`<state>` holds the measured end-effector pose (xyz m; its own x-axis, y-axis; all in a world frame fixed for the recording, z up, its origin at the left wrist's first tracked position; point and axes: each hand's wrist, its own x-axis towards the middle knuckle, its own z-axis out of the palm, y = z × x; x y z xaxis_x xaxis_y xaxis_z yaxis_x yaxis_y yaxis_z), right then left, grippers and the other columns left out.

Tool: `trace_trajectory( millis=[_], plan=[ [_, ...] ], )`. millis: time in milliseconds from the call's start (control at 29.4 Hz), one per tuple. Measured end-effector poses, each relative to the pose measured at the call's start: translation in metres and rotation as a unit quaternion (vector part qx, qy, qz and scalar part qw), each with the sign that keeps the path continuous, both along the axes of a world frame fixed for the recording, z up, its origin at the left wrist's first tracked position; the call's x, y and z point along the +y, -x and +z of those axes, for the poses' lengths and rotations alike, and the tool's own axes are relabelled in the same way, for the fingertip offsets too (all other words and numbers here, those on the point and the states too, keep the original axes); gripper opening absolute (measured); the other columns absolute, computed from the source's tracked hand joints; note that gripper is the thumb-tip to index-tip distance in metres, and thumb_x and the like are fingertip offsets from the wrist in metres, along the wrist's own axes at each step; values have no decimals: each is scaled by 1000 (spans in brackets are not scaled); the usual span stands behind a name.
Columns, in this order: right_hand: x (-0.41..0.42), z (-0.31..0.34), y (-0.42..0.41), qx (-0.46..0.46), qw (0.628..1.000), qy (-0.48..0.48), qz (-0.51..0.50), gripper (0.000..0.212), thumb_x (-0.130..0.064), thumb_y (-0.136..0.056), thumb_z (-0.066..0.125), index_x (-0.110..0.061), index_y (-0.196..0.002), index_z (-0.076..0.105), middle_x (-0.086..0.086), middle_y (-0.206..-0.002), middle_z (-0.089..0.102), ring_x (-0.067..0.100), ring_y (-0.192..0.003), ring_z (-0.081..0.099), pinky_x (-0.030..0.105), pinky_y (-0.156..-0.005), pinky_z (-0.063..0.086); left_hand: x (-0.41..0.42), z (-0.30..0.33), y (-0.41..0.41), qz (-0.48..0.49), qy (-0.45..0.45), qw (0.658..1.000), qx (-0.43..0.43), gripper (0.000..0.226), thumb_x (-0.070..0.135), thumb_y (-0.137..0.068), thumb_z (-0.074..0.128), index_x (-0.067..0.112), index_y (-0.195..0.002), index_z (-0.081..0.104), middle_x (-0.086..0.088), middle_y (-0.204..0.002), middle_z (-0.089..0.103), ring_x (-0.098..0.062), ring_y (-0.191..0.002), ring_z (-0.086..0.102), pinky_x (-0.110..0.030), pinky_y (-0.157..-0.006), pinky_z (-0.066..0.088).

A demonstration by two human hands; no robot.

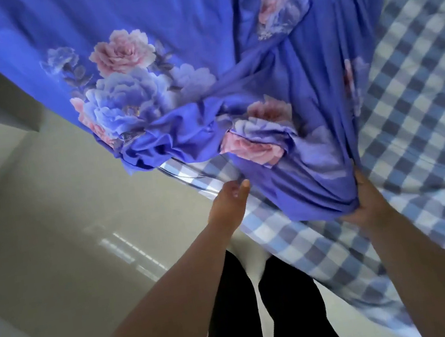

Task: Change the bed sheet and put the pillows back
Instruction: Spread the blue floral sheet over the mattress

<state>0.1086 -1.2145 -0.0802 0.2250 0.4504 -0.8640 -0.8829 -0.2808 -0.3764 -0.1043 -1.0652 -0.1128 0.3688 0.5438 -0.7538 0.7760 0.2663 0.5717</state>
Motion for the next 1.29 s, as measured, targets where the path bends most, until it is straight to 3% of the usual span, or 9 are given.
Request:
trace_trajectory(
  millis=[170,340,442,578,816,918,986,1088,1292],
  plan=[
    [-90,19,-12,89,994,-62,-22,73,-62,-95,16,-15,-151,20,18,-155,22,39,-142,21,53,-119,3,-38,14,-36,246,263,925,-122,51,60,-88,50,23,-123,53,10,-120,59,-14,-111,55,-33,-94,41],
    [-145,21,-39,153,970,-183,-56,88,-74,-87,21,-15,-152,11,20,-156,15,42,-143,12,53,-116,-2,-81,7,-68,352,312,865,-173,13,18,-91,57,20,-103,53,4,-79,63,-8,-65,58,-20,-64,47],
    [-177,12,-62,158,979,-114,-66,77,-66,-93,26,-15,-150,22,19,-153,25,44,-140,22,56,-117,3,-112,6,-84,421,316,831,-180,26,0,-85,42,17,-85,61,2,-59,61,-8,-47,53,-16,-48,45],
    [-211,-7,-101,63,991,-84,-83,52,-40,-84,57,-19,-131,58,8,-127,62,32,-116,59,51,-85,54,-168,-1,-97,400,222,885,-90,27,5,-81,46,20,-63,61,4,-57,51,-12,-53,43,-23,-54,35],
    [-271,-9,-178,-41,982,-67,-169,35,-30,-96,40,-16,-105,72,1,-108,72,20,-105,66,38,-83,57,-282,-10,-115,234,278,920,145,27,9,-89,41,17,-63,39,4,-35,38,-10,-31,36,-12,-40,25],
    [-287,-13,-200,-37,987,-80,-132,37,-35,-96,40,-17,-108,70,2,-109,71,21,-108,64,34,-81,56,-309,-16,-118,56,217,952,208,23,13,-92,45,15,-70,49,-3,-68,65,-18,-62,63,-22,-56,43],
    [-299,-17,-202,-12,992,-103,-78,46,-50,-98,36,-22,-120,66,1,-126,64,22,-119,58,40,-93,52,-320,-23,-120,131,71,971,186,17,20,-92,53,5,-90,60,-16,-103,64,-31,-98,62,-34,-82,50],
    [-321,-23,-188,42,994,-101,13,58,-61,-91,41,-24,-132,57,1,-138,55,23,-125,54,47,-98,47,-323,-19,-123,409,8,910,67,44,40,-85,65,5,-107,52,-11,-101,60,-27,-94,60,-35,-87,48],
    [-357,-30,-143,39,998,-21,43,52,-52,-83,53,-18,-122,66,4,-126,63,23,-113,62,40,-83,56,-323,-18,-115,381,44,923,-22,19,19,-86,62,13,-69,55,-2,-61,53,-20,-65,49,-28,-64,42]
  ],
)
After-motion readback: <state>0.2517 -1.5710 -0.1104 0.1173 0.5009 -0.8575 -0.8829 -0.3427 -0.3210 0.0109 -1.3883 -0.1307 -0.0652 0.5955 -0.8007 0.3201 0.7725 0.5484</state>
